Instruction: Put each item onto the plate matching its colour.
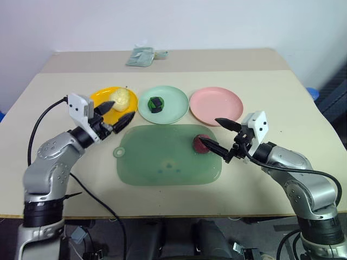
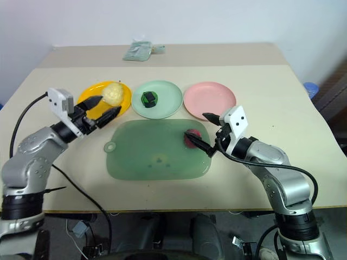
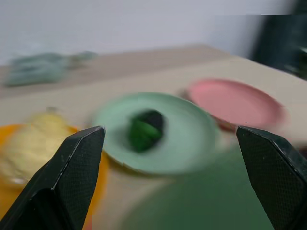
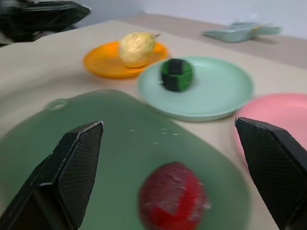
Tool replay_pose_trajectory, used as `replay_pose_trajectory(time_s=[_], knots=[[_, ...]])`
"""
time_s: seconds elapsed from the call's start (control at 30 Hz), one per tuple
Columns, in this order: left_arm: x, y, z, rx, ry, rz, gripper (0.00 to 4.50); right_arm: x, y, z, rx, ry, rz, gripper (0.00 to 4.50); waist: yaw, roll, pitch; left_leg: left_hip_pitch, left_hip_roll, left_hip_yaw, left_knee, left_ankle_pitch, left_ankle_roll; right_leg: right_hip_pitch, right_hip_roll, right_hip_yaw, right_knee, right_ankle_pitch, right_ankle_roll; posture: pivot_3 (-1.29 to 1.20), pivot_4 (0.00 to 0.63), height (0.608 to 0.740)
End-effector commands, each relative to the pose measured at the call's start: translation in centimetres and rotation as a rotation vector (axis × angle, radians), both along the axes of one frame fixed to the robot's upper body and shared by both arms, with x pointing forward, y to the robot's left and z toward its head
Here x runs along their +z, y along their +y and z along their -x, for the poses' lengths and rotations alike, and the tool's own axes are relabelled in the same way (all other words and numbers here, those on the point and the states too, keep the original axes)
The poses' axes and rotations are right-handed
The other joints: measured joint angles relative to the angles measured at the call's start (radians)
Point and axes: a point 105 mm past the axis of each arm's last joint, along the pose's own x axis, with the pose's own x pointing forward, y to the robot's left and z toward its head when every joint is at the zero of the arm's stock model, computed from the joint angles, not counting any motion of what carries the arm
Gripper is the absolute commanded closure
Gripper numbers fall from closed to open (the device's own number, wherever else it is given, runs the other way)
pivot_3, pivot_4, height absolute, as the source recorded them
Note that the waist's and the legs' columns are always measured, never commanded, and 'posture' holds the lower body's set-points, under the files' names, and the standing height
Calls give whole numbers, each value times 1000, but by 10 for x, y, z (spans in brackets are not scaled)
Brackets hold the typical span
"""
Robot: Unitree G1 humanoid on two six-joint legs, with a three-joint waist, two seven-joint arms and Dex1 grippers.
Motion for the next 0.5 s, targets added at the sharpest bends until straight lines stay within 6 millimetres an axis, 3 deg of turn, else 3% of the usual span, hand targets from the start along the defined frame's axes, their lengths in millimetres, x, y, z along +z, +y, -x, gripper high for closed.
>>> replay_pose_trajectory(time_s=[0.03, 0.27, 0.5], knots=[[8, -11, 39, -252, 9, -68, 48, -2, 6, -1, 83, -11, 38, 0, 0, 0, 0, 0, 0, 0, 0, 0, 0, 1, 0, 0, -1, 0, 0, 0, 150, 740], [5, -10, 74, -475, 54, -197, 48, -36, 5, -21, 94, 60, 112, 0, 1, 1, 1, 1, 0, 0, -1, -1, 1, 1, 0, 0, -1, 0, 0, 0, 150, 740], [2, -12, 79, -510, 35, -242, 48, -64, 0, -38, 67, 103, 154, 0, 0, 2, 1, 1, 0, 0, -1, -1, 1, 1, 0, 0, -2, 0, 0, 0, 150, 740]])
